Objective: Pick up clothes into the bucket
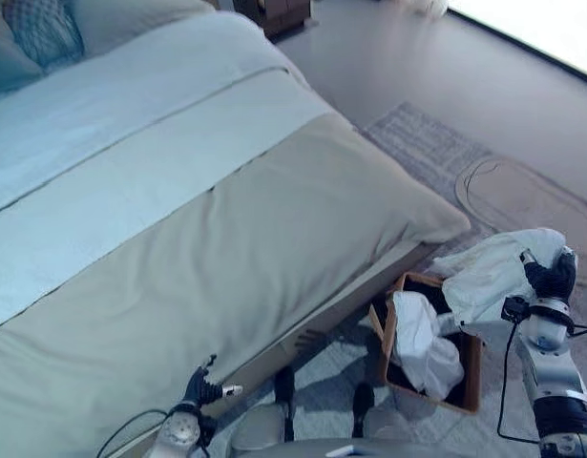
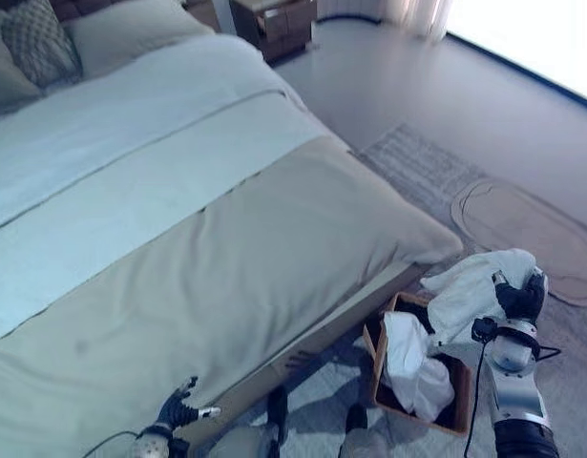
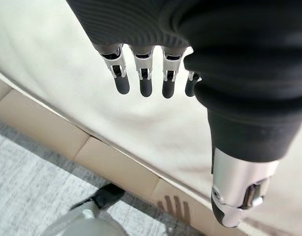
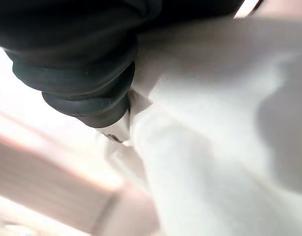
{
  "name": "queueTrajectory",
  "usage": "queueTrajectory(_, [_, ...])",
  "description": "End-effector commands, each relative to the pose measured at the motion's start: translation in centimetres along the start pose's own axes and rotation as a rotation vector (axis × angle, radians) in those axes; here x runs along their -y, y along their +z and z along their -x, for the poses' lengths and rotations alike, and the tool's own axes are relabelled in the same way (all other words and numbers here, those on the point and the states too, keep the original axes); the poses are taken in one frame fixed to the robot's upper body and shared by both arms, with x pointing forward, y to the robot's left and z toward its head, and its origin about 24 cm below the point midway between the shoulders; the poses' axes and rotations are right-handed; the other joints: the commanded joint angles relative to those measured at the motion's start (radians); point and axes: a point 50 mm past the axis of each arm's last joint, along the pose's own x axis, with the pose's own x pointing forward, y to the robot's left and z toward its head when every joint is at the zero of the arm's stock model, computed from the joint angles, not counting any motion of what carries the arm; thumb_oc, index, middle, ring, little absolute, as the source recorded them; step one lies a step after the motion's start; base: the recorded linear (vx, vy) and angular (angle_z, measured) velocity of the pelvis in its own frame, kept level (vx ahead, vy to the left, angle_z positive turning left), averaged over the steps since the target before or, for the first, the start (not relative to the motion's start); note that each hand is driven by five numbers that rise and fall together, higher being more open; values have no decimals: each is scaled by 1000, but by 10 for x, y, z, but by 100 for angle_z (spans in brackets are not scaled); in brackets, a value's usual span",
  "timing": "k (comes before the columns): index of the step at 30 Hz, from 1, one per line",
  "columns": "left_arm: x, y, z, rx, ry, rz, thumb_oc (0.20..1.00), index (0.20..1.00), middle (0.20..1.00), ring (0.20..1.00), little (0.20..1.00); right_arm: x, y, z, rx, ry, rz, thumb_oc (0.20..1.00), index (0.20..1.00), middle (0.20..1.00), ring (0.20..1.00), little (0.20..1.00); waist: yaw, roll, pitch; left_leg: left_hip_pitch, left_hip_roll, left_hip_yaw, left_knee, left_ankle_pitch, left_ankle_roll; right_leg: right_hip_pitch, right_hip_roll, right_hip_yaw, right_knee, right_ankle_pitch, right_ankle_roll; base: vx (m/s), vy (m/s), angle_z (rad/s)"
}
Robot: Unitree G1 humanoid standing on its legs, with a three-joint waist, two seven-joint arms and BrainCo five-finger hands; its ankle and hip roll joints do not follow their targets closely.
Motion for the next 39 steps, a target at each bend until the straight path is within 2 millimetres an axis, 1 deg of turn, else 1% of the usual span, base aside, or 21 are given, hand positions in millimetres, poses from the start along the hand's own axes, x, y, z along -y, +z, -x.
queueTrajectory(1, [-7, 16, -5, 70, 38, 5, 1000, 1000, 1000, 1000, 1000, 7, 46, -26, 176, -86, 29, 200, 200, 200, 200, 200, -7, -7, 36, -5, -51, 30, 107, -115, 32, -143, -32, 43, 106, 28, 1, -48, -7, -11])
queueTrajectory(2, [-7, 16, -5, 70, 38, 5, 1000, 1000, 1000, 1000, 1000, 7, 47, -27, 177, -86, 29, 200, 200, 200, 200, 200, -7, -7, 36, -6, -51, 30, 107, -115, 32, -144, -32, 43, 107, 28, 1, -94, -18, -12])
queueTrajectory(3, [-3, 19, -6, 76, 40, 22, 1000, 1000, 1000, 1000, 1000, 6, 42, -32, 149, -89, 78, 200, 200, 200, 200, 200, -8, 10, 66, -35, -50, 33, 111, -106, 28, -180, -34, 48, 120, 29, -2, -66, -14, -6])
queueTrajectory(4, [-3, 19, -6, 76, 40, 22, 1000, 1000, 1000, 1000, 1000, 6, 43, -32, 150, -89, 78, 200, 200, 200, 200, 200, -8, 10, 66, -36, -50, 33, 111, -107, 28, -181, -34, 48, 120, 29, -2, -95, -50, -5])
queueTrajectory(6, [2, 21, -7, 79, 41, 40, 1000, 1000, 1000, 1000, 1000, 3, 39, -38, 116, -93, 119, 200, 200, 200, 200, 200, -8, 26, 106, -68, -46, 38, 110, -93, 24, -223, -36, 48, 133, 30, -4, -70, -62, 1])
queueTrajectory(8, [3, 23, -8, 79, 45, 49, 1000, 1000, 1000, 1000, 1000, 0, 45, -42, 127, -88, 123, 200, 200, 200, 200, 200, -9, 31, 118, -84, -43, 40, 109, -87, 21, -245, -34, 52, 142, 29, -5, -69, -39, 0])
queueTrajectory(10, [8, 27, -10, 83, 44, 74, 1000, 1000, 1000, 1000, 1000, -5, 49, -48, 120, -80, 131, 200, 200, 200, 200, 200, -8, 46, 158, -118, -34, 37, 98, -66, 16, -299, -32, 51, 165, 29, -8, -76, -60, -2])
queueTrajectory(14, [14, 41, -12, 129, 36, 101, 1000, 1000, 1000, 1000, 1000, -4, 63, -58, 166, -64, 190, 200, 200, 200, 200, 200, -12, 57, 201, -159, -28, 34, 94, -52, 11, -368, -44, 52, 224, 8, -12, -58, -27, 1])
queueTrajectory(16, [17, 52, -14, 167, 34, 121, 1000, 1000, 1000, 1000, 1000, -3, 70, -63, 179, -68, 205, 200, 200, 200, 200, 200, -14, 65, 220, -179, -32, 29, 94, -45, 8, -397, -54, 48, 245, 5, -12, -60, -5, 6])
queueTrajectory(19, [23, 66, -14, 222, 15, 154, 1000, 1000, 1000, 1000, 1000, 2, 79, -73, 190, -86, 242, 200, 200, 200, 200, 200, -12, 83, 224, -223, -37, 25, 90, -33, 6, -461, -64, 45, 272, 7, -11, -45, 15, 5])
queueTrajectory(23, [28, 87, -12, 305, -11, 186, 1000, 1000, 1000, 1000, 1000, 11, 98, -86, 198, -138, 223, 209, 209, 209, 209, 209, -4, 101, 224, -307, -38, 29, 84, -17, 0, -563, -70, 48, 295, 15, -8, -43, 9, 2])
queueTrajectory(26, [31, 94, -11, 325, -23, 195, 1000, 1000, 1000, 1000, 1000, 14, 104, -90, 201, -157, 224, 209, 209, 209, 209, 209, -1, 105, 224, -345, -36, 32, 89, -15, -2, -602, -72, 50, 301, 19, -7, 0, 0, 0])
queueTrajectory(27, [32, 100, -11, 348, -19, 207, 1000, 1000, 1000, 1000, 1000, 17, 110, -95, 193, -183, 233, 200, 200, 200, 200, 200, 5, 110, 224, -390, -37, 38, 101, -16, -2, -655, -71, 57, 318, 22, -7, 0, 0, 0])
queueTrajectory(30, [33, 104, -11, 363, -20, 217, 1000, 1000, 1000, 1000, 1000, 20, 114, -98, 189, -200, 236, 200, 200, 200, 200, 200, 8, 106, 224, -433, -35, 41, 121, -18, -1, -697, -67, 65, 331, 24, -7, 24, -7, -2])
queueTrajectory(31, [33, 105, -10, 364, -16, 224, 1000, 1000, 1000, 1000, 1000, 21, 117, -100, 184, -213, 246, 247, 247, 247, 247, 247, 14, 99, 224, -458, -40, 36, 153, -56, -2, -724, -64, 82, 355, -7, 2, -7, -27, -9])
queueTrajectory(32, [31, 110, -11, 378, -11, 232, 1000, 1000, 1000, 1000, 1000, 22, 123, -102, 194, -221, 241, 467, 467, 467, 467, 467, 16, 98, 224, -510, -37, 45, 171, -35, 2, -765, -64, 79, 350, 29, -7, 70, -40, -6])
queueTrajectory(33, [32, 108, -11, 371, -12, 232, 1000, 1000, 1000, 1000, 1000, 22, 121, -102, 184, -222, 254, 627, 627, 627, 627, 627, 16, 93, 224, -512, -41, 40, 197, -70, -1, -763, -61, 90, 368, -3, 0, 2, -36, -5])
queueTrajectory(34, [32, 109, -11, 372, -5, 237, 1000, 1000, 1000, 1000, 1000, 22, 125, -103, 189, -228, 257, 1000, 1000, 1000, 1000, 1000, 16, 88, 224, -539, -42, 41, 223, -80, -1, -784, -61, 94, 378, -5, 0, 85, -42, -6])
queueTrajectory(36, [31, 110, -12, 372, -2, 244, 1000, 1000, 1000, 1000, 1000, 25, 125, -104, 184, -236, 258, 1000, 1000, 1000, 1000, 1000, 17, 84, 224, -567, -41, 43, 247, -87, -1, -802, -61, 97, 384, -5, -1, 4, -15, -3])
queueTrajectory(37, [31, 110, -12, 371, 5, 255, 1000, 1000, 1000, 1000, 1000, 23, 130, -105, 198, -236, 267, 1000, 1000, 1000, 1000, 1000, 15, 76, 224, -604, -40, 43, 271, -95, 0, -829, -58, 101, 394, -4, -4, 17, -15, 7])
queueTrajectory(39, [30, 112, -12, 378, 5, 259, 1000, 1000, 1000, 1000, 1000, 23, 132, -105, 203, -242, 264, 1000, 1000, 1000, 1000, 1000, 14, 74, 224, -613, -40, 43, 275, -96, 0, -836, -56, 102, 394, -3, -4, 8, -8, 4])
